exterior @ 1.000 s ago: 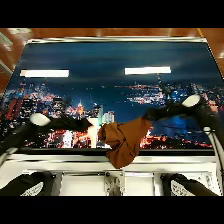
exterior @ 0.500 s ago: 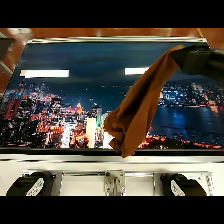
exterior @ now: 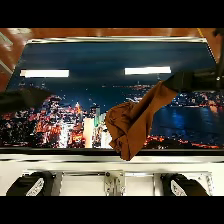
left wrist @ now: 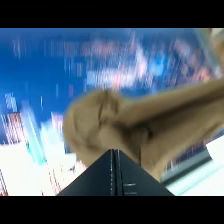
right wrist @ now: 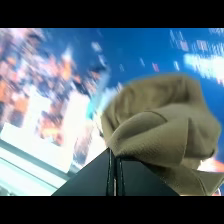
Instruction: Fold the shirts.
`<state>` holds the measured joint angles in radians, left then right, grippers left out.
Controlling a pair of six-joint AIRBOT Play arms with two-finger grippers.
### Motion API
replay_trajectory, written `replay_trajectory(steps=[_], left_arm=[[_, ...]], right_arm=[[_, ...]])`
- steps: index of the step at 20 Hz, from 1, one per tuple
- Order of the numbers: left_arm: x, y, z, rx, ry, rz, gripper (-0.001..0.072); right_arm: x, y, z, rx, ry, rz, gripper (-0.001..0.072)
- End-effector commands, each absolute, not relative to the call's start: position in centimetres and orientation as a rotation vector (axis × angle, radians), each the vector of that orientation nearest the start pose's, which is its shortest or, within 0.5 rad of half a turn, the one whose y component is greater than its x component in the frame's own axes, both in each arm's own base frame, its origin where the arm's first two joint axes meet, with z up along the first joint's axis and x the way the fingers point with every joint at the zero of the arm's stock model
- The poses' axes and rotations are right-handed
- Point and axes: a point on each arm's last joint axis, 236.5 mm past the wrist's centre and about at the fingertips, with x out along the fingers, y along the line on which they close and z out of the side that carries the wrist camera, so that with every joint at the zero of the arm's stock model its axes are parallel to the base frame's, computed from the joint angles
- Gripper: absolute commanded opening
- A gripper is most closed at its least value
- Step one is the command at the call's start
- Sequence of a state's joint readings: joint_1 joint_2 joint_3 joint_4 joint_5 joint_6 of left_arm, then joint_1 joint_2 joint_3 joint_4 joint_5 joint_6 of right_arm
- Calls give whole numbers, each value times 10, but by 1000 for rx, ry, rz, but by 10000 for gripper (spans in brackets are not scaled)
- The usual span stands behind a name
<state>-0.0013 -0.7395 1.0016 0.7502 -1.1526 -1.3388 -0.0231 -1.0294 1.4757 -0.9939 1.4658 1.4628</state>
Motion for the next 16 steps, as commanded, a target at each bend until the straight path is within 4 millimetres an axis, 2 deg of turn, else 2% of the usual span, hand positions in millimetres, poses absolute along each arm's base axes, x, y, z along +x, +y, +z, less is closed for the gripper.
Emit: replay_trajectory(steps=[1, 2, 4, 7, 9, 11, 13, 16], left_arm=[[280, -179, 97, -548, 965, -604, 77], [276, -191, 74, -570, 998, -601, 90], [274, -214, 36, -592, 1071, -577, 648], [272, -251, -20, -580, 1226, -560, 660], [272, -270, -58, -546, 1341, -546, 659], [282, -284, -88, -543, 1426, -527, 655], [301, -298, -97, -573, 1446, -524, 653], [329, -316, -96, -569, 1428, -558, 649]], right_arm=[[335, 112, 171, 297, 1152, 468, 63], [338, 112, 156, 311, 1193, 462, 63], [341, 111, 130, 329, 1264, 451, 63], [348, 109, 107, 342, 1310, 430, 64], [355, 108, 102, 346, 1304, 420, 64], [362, 107, 101, 348, 1285, 410, 64], [367, 102, 100, 336, 1268, 390, 63], [372, 90, 95, 295, 1259, 345, 64]])
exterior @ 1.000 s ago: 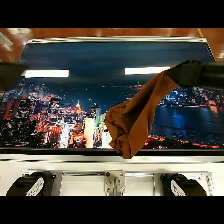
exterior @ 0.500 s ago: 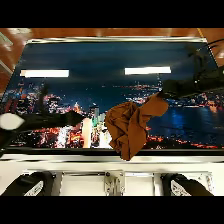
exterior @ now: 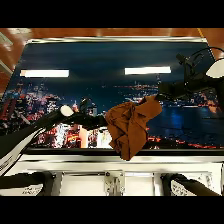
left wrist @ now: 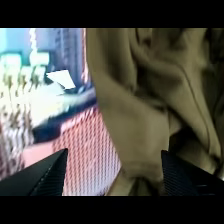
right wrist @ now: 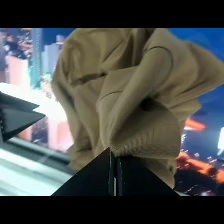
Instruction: Fold the shirts.
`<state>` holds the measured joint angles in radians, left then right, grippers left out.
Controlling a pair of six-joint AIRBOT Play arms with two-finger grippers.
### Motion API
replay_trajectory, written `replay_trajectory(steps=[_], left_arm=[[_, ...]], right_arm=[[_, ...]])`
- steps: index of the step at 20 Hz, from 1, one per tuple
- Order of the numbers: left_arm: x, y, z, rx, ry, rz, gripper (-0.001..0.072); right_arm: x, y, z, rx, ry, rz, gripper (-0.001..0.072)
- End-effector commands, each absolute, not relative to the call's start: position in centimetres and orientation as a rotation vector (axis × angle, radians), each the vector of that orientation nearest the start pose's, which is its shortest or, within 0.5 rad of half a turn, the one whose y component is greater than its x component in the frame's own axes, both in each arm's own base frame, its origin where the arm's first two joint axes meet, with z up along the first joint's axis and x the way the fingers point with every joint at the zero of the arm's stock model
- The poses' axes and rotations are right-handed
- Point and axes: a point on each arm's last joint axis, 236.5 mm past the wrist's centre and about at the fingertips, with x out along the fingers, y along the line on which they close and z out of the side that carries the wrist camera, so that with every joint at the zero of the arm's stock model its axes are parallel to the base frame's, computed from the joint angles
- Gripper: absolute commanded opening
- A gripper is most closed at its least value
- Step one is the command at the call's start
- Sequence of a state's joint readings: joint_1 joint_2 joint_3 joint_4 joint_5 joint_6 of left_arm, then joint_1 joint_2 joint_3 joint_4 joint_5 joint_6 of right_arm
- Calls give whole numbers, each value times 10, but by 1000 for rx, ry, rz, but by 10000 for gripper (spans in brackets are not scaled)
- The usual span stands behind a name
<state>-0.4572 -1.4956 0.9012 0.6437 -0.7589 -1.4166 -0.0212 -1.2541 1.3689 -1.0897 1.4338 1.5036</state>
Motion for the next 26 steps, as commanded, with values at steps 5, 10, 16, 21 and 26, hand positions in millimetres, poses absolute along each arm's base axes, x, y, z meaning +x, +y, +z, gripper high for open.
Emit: replay_trajectory(steps=[5, 10, 16, 21, 26], left_arm=[[340, -325, -104, -571, 1451, -569, 390], [339, -323, -112, -569, 1465, -560, 261], [333, -324, -113, -558, 1483, -577, 36], [359, -306, -73, -534, 1355, -595, 31], [399, -212, 156, -294, 748, -568, 32]], right_arm=[[373, 85, 93, 276, 1257, 325, 64], [373, 85, 93, 277, 1257, 325, 64], [373, 85, 93, 279, 1257, 326, 64], [373, 88, 96, 279, 1249, 340, 63], [373, 103, 202, 122, 924, 497, 64]])
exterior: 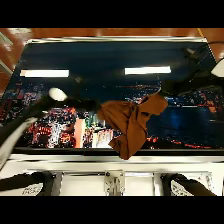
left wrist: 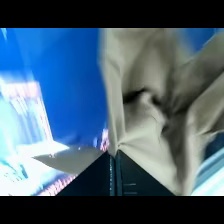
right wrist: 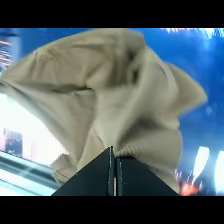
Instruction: Fold the shirts.
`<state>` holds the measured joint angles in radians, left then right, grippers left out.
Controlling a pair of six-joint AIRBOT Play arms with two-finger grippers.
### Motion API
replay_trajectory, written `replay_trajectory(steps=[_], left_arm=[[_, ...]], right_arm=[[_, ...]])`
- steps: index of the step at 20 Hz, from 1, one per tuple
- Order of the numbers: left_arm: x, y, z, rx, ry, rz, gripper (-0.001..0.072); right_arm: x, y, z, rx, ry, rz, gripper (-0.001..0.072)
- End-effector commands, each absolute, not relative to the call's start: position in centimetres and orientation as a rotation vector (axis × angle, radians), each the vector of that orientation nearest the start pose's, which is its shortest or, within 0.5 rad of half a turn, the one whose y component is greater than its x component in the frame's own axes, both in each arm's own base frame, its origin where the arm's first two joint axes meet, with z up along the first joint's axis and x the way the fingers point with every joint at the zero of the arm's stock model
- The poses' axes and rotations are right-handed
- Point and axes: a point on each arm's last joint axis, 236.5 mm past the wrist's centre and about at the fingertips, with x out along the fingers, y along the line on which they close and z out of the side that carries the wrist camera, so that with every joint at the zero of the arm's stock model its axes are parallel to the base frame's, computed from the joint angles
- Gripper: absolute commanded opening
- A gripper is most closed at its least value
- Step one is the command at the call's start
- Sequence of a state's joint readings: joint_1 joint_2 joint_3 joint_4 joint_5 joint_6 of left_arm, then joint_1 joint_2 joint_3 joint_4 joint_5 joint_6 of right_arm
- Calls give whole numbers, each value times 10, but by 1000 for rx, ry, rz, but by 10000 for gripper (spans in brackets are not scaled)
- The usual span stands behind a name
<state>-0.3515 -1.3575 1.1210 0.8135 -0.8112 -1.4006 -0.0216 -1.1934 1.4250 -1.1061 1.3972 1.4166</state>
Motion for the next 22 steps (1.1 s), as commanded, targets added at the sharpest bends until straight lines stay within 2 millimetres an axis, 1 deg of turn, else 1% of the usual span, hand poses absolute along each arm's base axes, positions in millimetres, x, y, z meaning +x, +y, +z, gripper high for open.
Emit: replay_trajectory(steps=[1, 2, 3, 4, 5, 6, 7, 8, 9, 10, 11, 12, 13, 15, 16, 17, 18, 19, 20, 21, 22], left_arm=[[392, -187, 231, -280, 563, -548, 32], [374, -161, 308, -288, 369, -522, 32], [349, -137, 375, -305, 194, -491, 32], [314, -113, 438, -318, 21, -455, 32], [280, -95, 484, -322, -107, -426, 32], [243, -83, 521, -313, -218, -402, 31], [213, -75, 547, -291, -302, -383, 31], [183, -71, 569, -267, -377, -367, 31], [162, -68, 582, -244, -428, -349, 32], [145, -67, 589, -218, -457, -331, 31], [137, -66, 589, -195, -457, -319, 32], [137, -66, 582, -172, -427, -307, 32], [143, -65, 569, -147, -371, -290, 32], [166, -56, 526, -83, -192, -225, 32], [179, -47, 497, -54, -81, -183, 33], [192, -39, 466, -35, 35, -150, 33], [202, -34, 436, -29, 137, -134, 33], [213, -32, 402, -32, 242, -129, 34], [223, -32, 370, -41, 336, -132, 34], [233, -33, 338, -58, 423, -142, 34], [243, -38, 301, -86, 510, -162, 34]], right_arm=[[370, 103, 245, 83, 799, 496, 63], [363, 102, 290, 57, 667, 485, 63], [353, 99, 341, 31, 510, 462, 64], [338, 97, 390, 17, 357, 443, 63], [319, 94, 440, 22, 195, 420, 63], [299, 91, 481, 39, 56, 400, 63], [276, 88, 517, 46, -68, 388, 63], [254, 85, 544, 45, -168, 376, 63], [238, 81, 562, 46, -239, 363, 63], [226, 78, 575, 47, -295, 351, 63], [218, 75, 583, 47, -333, 340, 63], [215, 72, 590, 45, -361, 324, 63], [216, 67, 595, 42, -386, 305, 63], [228, 57, 610, 58, -455, 267, 63], [239, 51, 618, 75, -495, 249, 63], [255, 45, 624, 100, -531, 234, 63], [275, 41, 625, 131, -548, 228, 63], [301, 37, 621, 174, -549, 228, 63], [331, 37, 611, 230, -527, 244, 63], [367, 39, 594, 304, -478, 270, 63], [402, 44, 571, 380, -413, 301, 63]])
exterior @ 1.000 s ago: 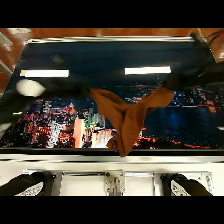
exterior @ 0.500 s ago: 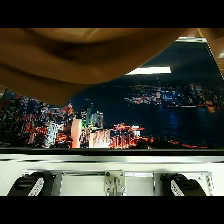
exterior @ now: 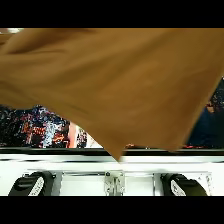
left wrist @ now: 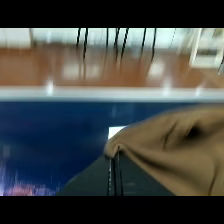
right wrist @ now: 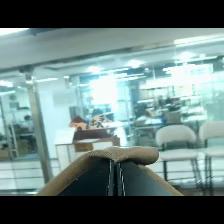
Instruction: Fold the shirts.
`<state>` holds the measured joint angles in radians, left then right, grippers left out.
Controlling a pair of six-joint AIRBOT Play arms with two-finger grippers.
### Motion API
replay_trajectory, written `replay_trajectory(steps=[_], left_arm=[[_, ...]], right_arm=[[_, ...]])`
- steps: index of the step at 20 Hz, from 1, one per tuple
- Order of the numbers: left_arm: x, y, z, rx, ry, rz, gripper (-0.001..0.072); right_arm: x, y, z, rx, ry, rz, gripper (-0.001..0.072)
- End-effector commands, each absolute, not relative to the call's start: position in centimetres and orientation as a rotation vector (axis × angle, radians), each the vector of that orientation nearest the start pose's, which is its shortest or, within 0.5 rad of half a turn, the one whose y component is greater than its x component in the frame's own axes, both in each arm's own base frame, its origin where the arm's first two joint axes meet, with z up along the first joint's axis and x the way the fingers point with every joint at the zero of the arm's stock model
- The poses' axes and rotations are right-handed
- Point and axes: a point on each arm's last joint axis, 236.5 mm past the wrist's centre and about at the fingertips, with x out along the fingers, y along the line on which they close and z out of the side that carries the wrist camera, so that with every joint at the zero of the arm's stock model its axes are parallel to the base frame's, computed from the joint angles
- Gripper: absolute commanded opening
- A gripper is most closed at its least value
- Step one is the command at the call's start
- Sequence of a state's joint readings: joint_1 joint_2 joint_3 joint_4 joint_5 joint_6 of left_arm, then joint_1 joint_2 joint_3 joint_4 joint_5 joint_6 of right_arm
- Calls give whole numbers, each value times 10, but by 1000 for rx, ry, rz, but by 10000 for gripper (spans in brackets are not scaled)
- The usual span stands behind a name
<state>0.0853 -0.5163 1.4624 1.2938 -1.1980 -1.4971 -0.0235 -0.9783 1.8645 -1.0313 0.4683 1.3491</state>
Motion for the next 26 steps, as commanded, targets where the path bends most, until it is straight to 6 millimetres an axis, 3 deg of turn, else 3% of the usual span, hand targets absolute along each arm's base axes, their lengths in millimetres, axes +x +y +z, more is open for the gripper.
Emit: replay_trajectory(steps=[1, 2, 4, 6, 8, 10, 12, 13, 15, 17, 19, 21, 24, 25, 26], left_arm=[[249, -47, 264, -127, 597, -196, 34], [254, -58, 228, -179, 674, -234, 34], [256, -86, 162, -335, 806, -322, 34], [256, -107, 110, -497, 880, -365, 34], [253, -119, 69, -627, 928, -367, 34], [247, -122, 45, -684, 968, -354, 34], [243, -122, 35, -679, 984, -352, 35], [245, -122, 37, -667, 975, -358, 34], [248, -121, 40, -676, 958, -355, 34], [250, -123, 44, -684, 940, -368, 34], [252, -130, 51, -693, 918, -407, 35], [253, -136, 60, -696, 889, -452, 34], [258, -136, 73, -674, 856, -467, 34], [259, -136, 77, -666, 845, -470, 34], [261, -135, 82, -656, 834, -470, 34]], right_arm=[[440, 52, 541, 458, -330, 335, 62], [474, 64, 509, 519, -240, 367, 62], [534, 106, 424, 601, -11, 445, 63], [569, 154, 331, 614, 235, 513, 63], [582, 198, 241, 607, 470, 576, 63], [578, 229, 165, 601, 676, 626, 63], [568, 242, 113, 609, 834, 645, 64], [563, 243, 101, 612, 882, 652, 73], [557, 230, 100, 611, 918, 659, 95], [541, 202, 124, 625, 942, 680, 599], [513, 156, 155, 595, 969, 685, 634], [467, 88, 166, 512, 1082, 574, 634], [365, -26, 136, 342, 1436, 190, 634], [341, -47, 129, 361, 1468, 70, 635], [318, -47, 118, 387, 1508, 66, 636]])
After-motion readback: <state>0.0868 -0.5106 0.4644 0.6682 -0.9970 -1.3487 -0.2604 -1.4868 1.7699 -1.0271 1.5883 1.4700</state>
